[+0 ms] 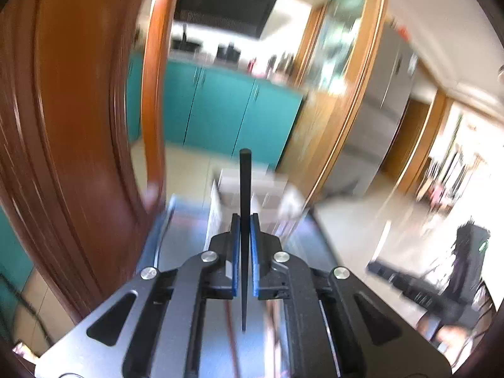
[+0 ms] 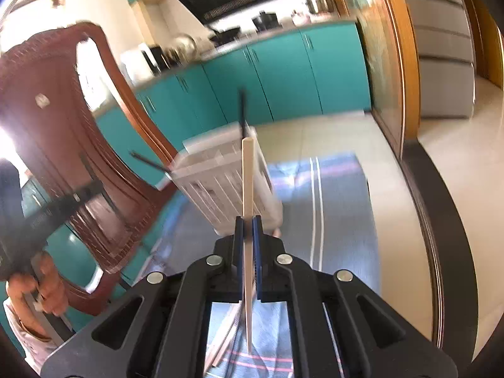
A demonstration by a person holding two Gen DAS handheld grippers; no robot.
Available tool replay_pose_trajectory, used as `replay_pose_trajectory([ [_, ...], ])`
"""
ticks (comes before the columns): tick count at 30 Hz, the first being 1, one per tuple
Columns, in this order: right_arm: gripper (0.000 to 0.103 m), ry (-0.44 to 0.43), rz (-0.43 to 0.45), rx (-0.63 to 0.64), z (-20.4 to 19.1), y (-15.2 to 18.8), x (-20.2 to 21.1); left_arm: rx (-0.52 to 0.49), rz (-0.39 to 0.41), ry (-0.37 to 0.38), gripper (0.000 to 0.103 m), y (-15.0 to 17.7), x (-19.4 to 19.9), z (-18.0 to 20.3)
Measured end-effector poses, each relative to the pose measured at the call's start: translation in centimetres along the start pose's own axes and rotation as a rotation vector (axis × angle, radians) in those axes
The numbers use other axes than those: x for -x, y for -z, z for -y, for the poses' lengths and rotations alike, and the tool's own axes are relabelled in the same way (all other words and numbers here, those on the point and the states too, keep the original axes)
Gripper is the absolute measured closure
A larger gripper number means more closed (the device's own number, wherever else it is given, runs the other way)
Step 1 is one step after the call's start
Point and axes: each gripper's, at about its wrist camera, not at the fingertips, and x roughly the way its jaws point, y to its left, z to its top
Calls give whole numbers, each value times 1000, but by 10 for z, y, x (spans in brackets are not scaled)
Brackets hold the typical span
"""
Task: Organize utensils
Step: 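Carry both chopsticks over the white holder and open both grippers to release them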
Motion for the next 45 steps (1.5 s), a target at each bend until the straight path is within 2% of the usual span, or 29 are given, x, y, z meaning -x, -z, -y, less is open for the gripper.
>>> replay_pose_trajectory([
  [3,97,-31,66,14,-12,-20,15,22,191,24,96,-33,22,6],
  [5,97,-34,106,30,-21,-35,20,37,318,15,96,-46,25,10],
  [9,97,-37,163,60,-40,-59,22,60,369,-79,96,-52,-6,8],
  [11,97,-30,209,78,-49,-68,27,55,337,-132,96,-48,-31,2],
  [14,97,-31,279,76,-57,-81,27,79,254,-122,96,-42,-63,-10],
  [16,97,-31,339,65,-61,-91,26,64,225,-148,96,-41,-79,-17],
  [20,97,-18,476,26,-60,-103,20,63,157,-138,96,-35,-93,-22],
  [22,97,32,506,19,-60,-104,3,68,142,-134,94,-33,-95,-25],
  [25,97,97,496,22,-58,-103,-31,66,131,-130,88,-31,-94,-30],
  [28,97,137,425,37,-53,-95,-62,61,130,-135,83,-26,-82,-33],
  [34,96,164,341,63,-50,-77,-85,37,97,-136,78,-10,-65,-36],
  [35,94,167,332,72,-50,-74,-83,29,88,-146,78,-6,-64,-37],
  [37,76,172,350,90,-52,-69,-71,7,112,-200,70,2,-59,-37],
  [38,60,169,371,96,-53,-65,-63,-12,132,-236,69,6,-57,-34],
  [39,56,161,407,101,-54,-59,-49,-28,136,-259,68,10,-57,-33],
  [42,56,133,465,111,-54,-34,-10,-36,72,-265,67,23,-63,-33],
  [44,56,101,449,108,-49,-14,4,-24,21,-273,66,29,-69,-36],
  [45,56,84,407,109,-46,-4,3,-20,-2,-277,66,32,-72,-38],
])
